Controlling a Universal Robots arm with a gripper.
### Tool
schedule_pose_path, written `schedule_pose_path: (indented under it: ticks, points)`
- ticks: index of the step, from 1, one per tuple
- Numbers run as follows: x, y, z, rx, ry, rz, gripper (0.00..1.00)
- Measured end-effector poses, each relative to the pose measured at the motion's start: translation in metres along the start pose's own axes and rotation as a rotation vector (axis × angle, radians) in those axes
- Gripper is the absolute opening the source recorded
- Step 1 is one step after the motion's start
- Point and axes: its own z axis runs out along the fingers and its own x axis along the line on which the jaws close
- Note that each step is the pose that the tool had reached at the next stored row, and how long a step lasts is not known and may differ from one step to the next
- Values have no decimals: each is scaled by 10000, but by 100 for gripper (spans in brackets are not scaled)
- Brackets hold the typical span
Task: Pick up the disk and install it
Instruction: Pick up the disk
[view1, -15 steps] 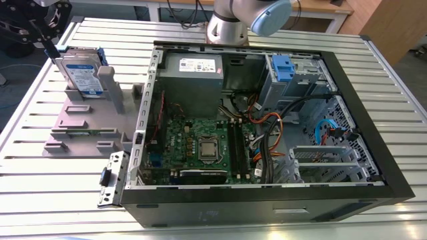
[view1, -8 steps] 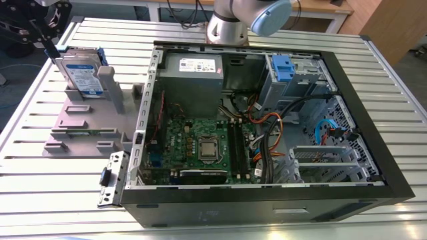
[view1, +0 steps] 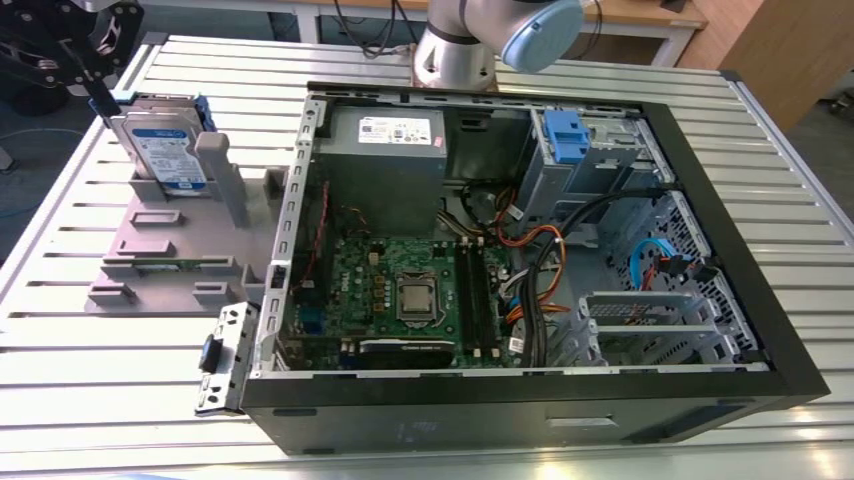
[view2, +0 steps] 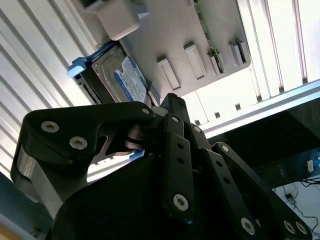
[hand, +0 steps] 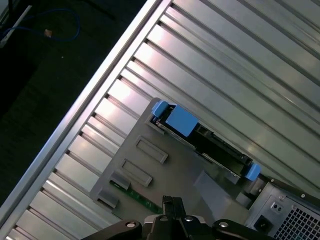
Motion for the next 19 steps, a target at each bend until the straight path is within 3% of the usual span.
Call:
schedule_pose_path:
  ticks: [19]
  points:
    - [0,0,0,-8,-1,-303,11]
